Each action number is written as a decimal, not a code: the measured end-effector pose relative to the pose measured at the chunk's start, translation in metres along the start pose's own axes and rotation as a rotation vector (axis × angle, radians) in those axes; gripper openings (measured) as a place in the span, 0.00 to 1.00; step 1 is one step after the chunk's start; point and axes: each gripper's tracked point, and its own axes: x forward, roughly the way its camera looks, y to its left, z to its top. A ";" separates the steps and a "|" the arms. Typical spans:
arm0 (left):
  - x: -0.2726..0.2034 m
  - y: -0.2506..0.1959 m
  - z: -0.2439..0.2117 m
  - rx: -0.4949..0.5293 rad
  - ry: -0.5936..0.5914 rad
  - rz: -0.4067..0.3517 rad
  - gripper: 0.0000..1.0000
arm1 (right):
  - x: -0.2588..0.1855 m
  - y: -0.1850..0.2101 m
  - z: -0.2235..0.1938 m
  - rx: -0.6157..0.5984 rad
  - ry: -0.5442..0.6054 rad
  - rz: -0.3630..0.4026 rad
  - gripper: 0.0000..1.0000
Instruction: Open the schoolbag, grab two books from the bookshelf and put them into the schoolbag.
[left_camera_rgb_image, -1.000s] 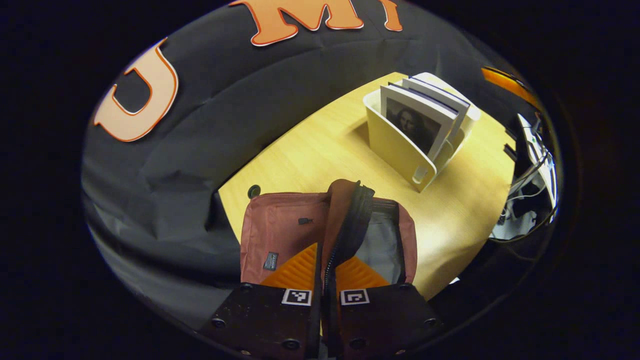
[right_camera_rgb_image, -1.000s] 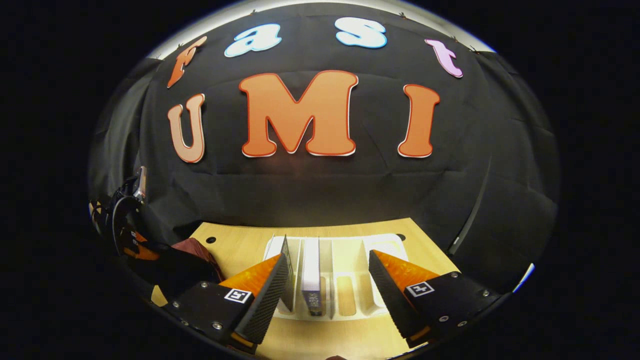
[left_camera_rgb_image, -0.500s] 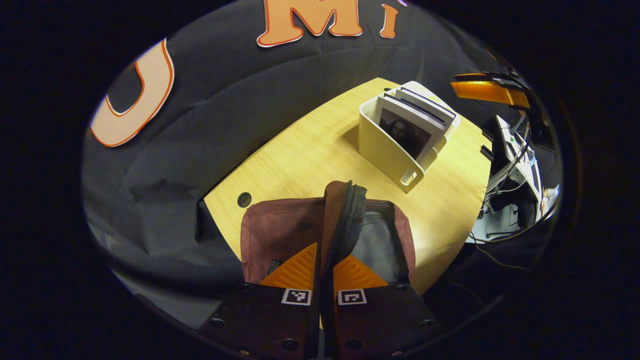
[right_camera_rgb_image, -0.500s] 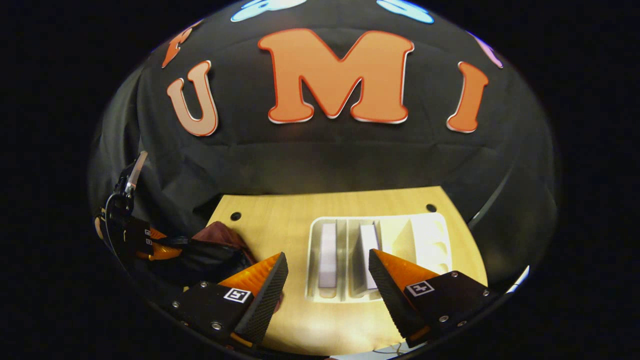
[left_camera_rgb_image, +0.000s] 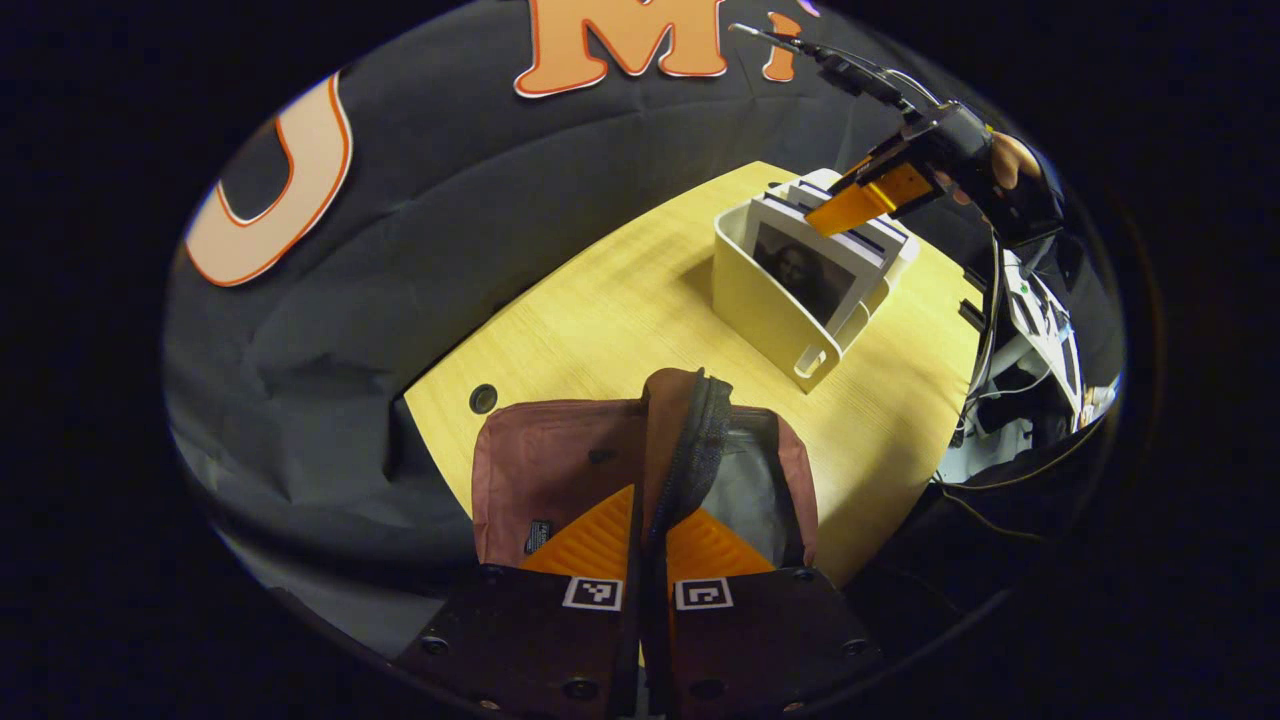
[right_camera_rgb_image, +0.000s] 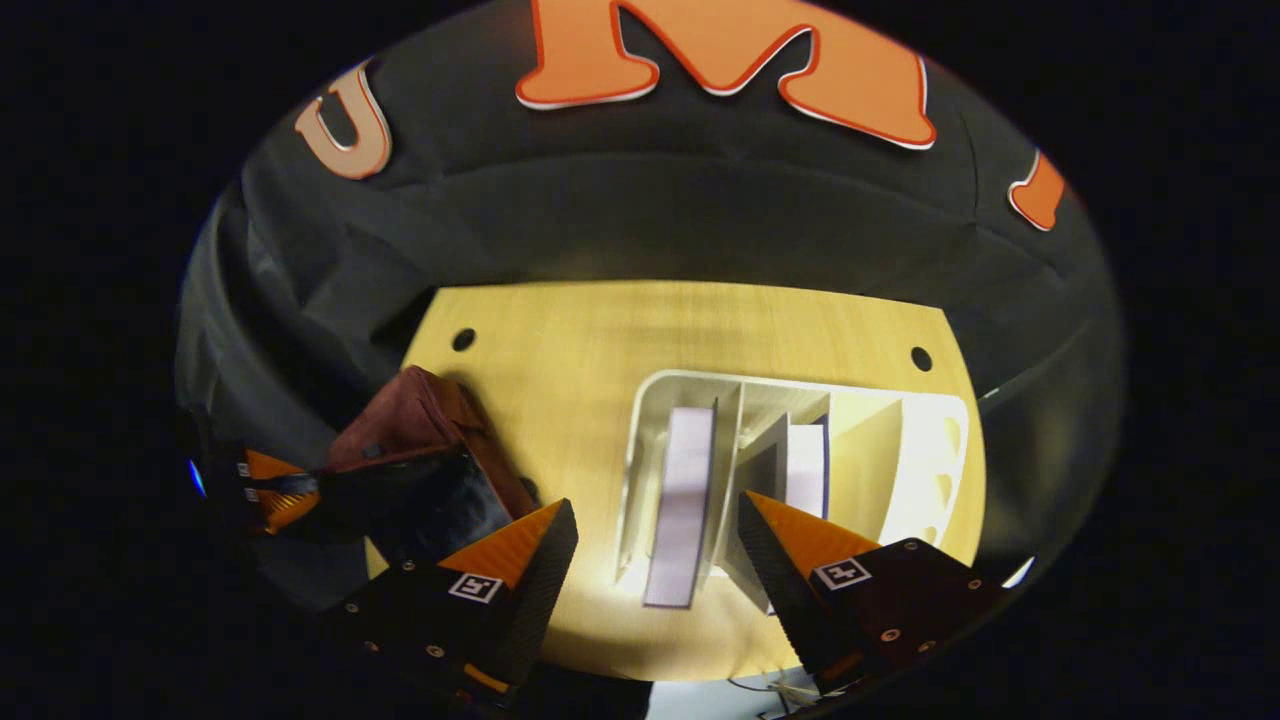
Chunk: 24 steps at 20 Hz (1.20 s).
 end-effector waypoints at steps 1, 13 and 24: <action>0.001 0.001 0.000 -0.010 0.000 0.006 0.05 | 0.008 0.000 -0.004 0.023 0.039 -0.010 0.96; 0.003 -0.004 -0.003 -0.049 -0.011 0.001 0.05 | 0.061 0.003 -0.031 0.059 0.246 -0.053 0.42; 0.014 -0.007 -0.006 -0.061 -0.013 -0.019 0.05 | 0.044 -0.009 -0.034 0.078 0.214 -0.046 0.37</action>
